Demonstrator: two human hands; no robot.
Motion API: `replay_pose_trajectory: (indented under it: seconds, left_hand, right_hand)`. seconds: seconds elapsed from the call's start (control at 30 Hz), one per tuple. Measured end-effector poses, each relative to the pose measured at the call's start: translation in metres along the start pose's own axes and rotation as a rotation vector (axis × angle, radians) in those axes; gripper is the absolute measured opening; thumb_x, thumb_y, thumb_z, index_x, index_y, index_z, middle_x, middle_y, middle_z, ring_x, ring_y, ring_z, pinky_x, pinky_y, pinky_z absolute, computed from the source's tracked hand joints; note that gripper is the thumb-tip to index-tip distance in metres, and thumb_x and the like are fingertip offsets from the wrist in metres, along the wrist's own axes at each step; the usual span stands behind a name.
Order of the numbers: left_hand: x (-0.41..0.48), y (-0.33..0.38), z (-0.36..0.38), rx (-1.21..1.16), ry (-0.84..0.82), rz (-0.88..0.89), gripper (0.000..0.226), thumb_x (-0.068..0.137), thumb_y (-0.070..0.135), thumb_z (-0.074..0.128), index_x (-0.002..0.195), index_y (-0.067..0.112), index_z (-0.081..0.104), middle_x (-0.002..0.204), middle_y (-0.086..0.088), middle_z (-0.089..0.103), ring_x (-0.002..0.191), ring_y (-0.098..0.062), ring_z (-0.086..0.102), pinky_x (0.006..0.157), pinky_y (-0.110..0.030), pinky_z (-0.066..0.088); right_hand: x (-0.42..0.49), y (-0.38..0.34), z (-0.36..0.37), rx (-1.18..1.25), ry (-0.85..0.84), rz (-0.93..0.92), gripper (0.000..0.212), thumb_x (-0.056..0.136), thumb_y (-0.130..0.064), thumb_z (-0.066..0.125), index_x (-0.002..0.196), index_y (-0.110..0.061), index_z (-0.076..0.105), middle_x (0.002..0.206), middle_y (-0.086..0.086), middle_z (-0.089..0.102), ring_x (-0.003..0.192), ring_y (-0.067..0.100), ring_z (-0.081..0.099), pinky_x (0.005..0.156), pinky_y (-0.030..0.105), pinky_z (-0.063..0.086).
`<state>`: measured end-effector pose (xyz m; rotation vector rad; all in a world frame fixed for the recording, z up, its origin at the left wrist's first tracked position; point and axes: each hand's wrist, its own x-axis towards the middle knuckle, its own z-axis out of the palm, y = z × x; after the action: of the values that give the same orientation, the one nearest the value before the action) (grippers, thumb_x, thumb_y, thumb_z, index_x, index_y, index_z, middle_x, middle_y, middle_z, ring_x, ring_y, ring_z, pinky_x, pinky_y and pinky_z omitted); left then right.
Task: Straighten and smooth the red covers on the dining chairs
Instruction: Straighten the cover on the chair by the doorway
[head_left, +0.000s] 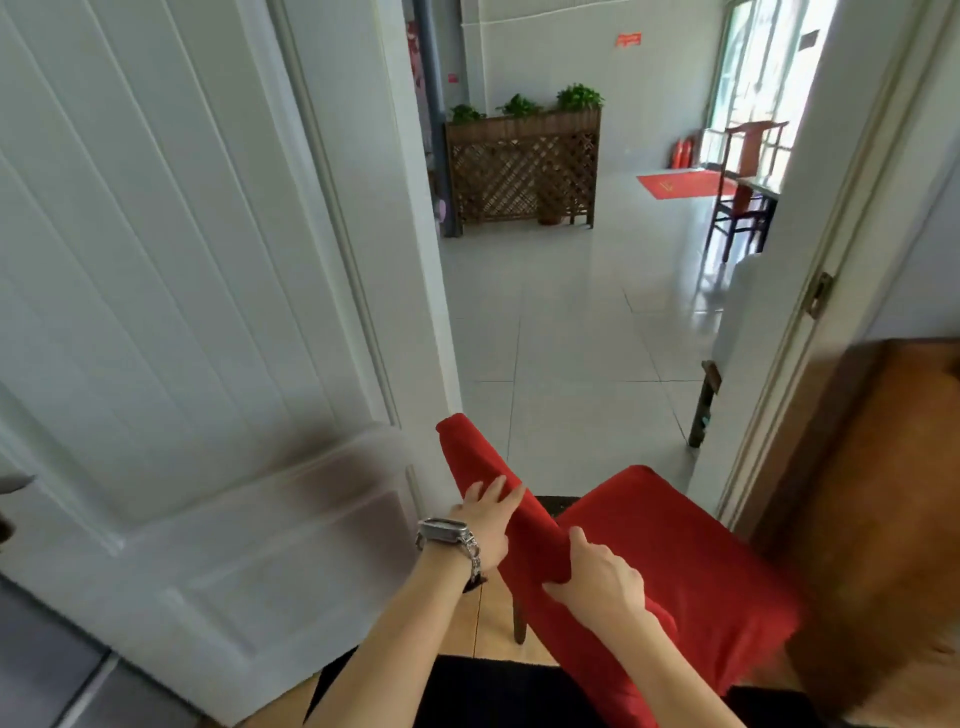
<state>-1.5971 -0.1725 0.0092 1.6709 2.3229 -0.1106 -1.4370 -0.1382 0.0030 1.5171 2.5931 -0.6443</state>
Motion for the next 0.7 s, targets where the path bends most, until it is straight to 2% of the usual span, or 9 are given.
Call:
replay_pose_trajectory:
  seconds: [0.1, 0.17, 0.27, 0.33, 0.4, 0.43, 0.5, 0.6, 0.7]
  left_hand:
    - [0.019, -0.022, -0.006, 0.075, -0.061, 0.103, 0.076, 0.095, 0.014, 0.047, 0.152, 0.03, 0.0, 0.161, -0.001, -0.006, 0.147, -0.03, -0.002, 0.115, -0.048, 0.024]
    - [0.031, -0.027, -0.013, 0.111, -0.08, 0.178, 0.078, 0.094, 0.023, 0.052, 0.152, 0.03, 0.002, 0.161, -0.002, -0.006, 0.147, -0.031, -0.006, 0.117, -0.051, 0.014]
    - [0.047, -0.029, -0.018, 0.179, -0.142, 0.295, 0.076, 0.091, 0.044, 0.052, 0.152, 0.032, 0.007, 0.161, -0.001, -0.001, 0.147, -0.028, -0.009, 0.115, -0.055, -0.004]
    - [0.056, -0.031, -0.019, 0.188, -0.223, 0.321, 0.075, 0.088, 0.061, 0.045, 0.151, 0.036, 0.013, 0.161, 0.004, 0.003, 0.147, -0.024, -0.01, 0.111, -0.06, -0.01]
    - [0.066, -0.033, -0.024, 0.14, -0.287, 0.31, 0.072, 0.085, 0.073, 0.037, 0.148, 0.039, 0.023, 0.16, 0.009, 0.01, 0.147, -0.021, -0.006, 0.107, -0.065, -0.013]
    - [0.07, -0.033, -0.028, 0.109, -0.305, 0.306, 0.07, 0.086, 0.075, 0.032, 0.145, 0.039, 0.03, 0.158, 0.01, 0.016, 0.148, -0.021, -0.001, 0.106, -0.066, -0.012]
    - [0.08, -0.032, -0.033, 0.016, -0.311, 0.29, 0.067, 0.089, 0.074, 0.021, 0.141, 0.038, 0.041, 0.155, 0.007, 0.028, 0.146, -0.023, 0.011, 0.108, -0.064, -0.008]
    - [0.088, -0.037, -0.035, 0.014, -0.27, 0.295, 0.064, 0.093, 0.068, 0.017, 0.135, 0.033, 0.05, 0.148, 0.003, 0.041, 0.141, -0.025, 0.028, 0.11, -0.064, -0.003]
    - [0.102, -0.045, -0.033, 0.072, -0.224, 0.282, 0.054, 0.097, 0.06, 0.02, 0.127, 0.033, 0.056, 0.142, 0.004, 0.048, 0.137, -0.024, 0.034, 0.109, -0.067, -0.005]
  right_hand:
    - [-0.001, -0.002, 0.003, 0.028, 0.036, 0.075, 0.05, 0.084, -0.053, 0.062, 0.122, -0.025, 0.046, 0.105, -0.007, 0.063, 0.096, 0.016, 0.064, 0.079, 0.029, 0.047]
    - [-0.001, -0.001, 0.005, 0.046, 0.044, 0.103, 0.053, 0.081, -0.066, 0.057, 0.117, -0.028, 0.05, 0.101, -0.009, 0.063, 0.091, 0.013, 0.063, 0.076, 0.027, 0.046]
    - [0.001, 0.006, -0.005, 0.215, -0.068, 0.187, 0.074, 0.074, -0.088, 0.031, 0.117, -0.034, 0.056, 0.103, -0.01, 0.064, 0.089, 0.012, 0.062, 0.081, 0.031, 0.048]
    - [0.006, 0.013, -0.011, 0.294, -0.188, 0.269, 0.078, 0.08, -0.083, 0.014, 0.136, -0.039, 0.046, 0.124, -0.001, 0.06, 0.104, 0.02, 0.06, 0.095, 0.038, 0.044]
    - [0.013, 0.022, -0.012, 0.323, -0.268, 0.388, 0.078, 0.085, -0.078, 0.011, 0.147, -0.036, 0.032, 0.142, 0.007, 0.048, 0.122, 0.028, 0.052, 0.107, 0.043, 0.035]
    - [0.016, 0.025, -0.012, 0.347, -0.293, 0.472, 0.083, 0.084, -0.08, 0.014, 0.148, -0.03, 0.033, 0.146, 0.009, 0.043, 0.128, 0.03, 0.047, 0.11, 0.044, 0.03]
    - [0.02, 0.032, -0.013, 0.348, -0.342, 0.597, 0.088, 0.084, -0.08, 0.021, 0.147, -0.021, 0.036, 0.151, 0.009, 0.036, 0.137, 0.031, 0.037, 0.113, 0.044, 0.024]
    - [0.024, 0.04, -0.012, 0.329, -0.38, 0.661, 0.072, 0.094, -0.065, 0.027, 0.149, -0.02, 0.031, 0.156, 0.009, 0.026, 0.142, 0.029, 0.027, 0.114, 0.04, 0.02]
    - [0.025, 0.043, -0.008, 0.347, -0.358, 0.722, 0.059, 0.099, -0.051, 0.03, 0.149, -0.019, 0.032, 0.155, 0.009, 0.028, 0.141, 0.027, 0.029, 0.114, 0.038, 0.022]
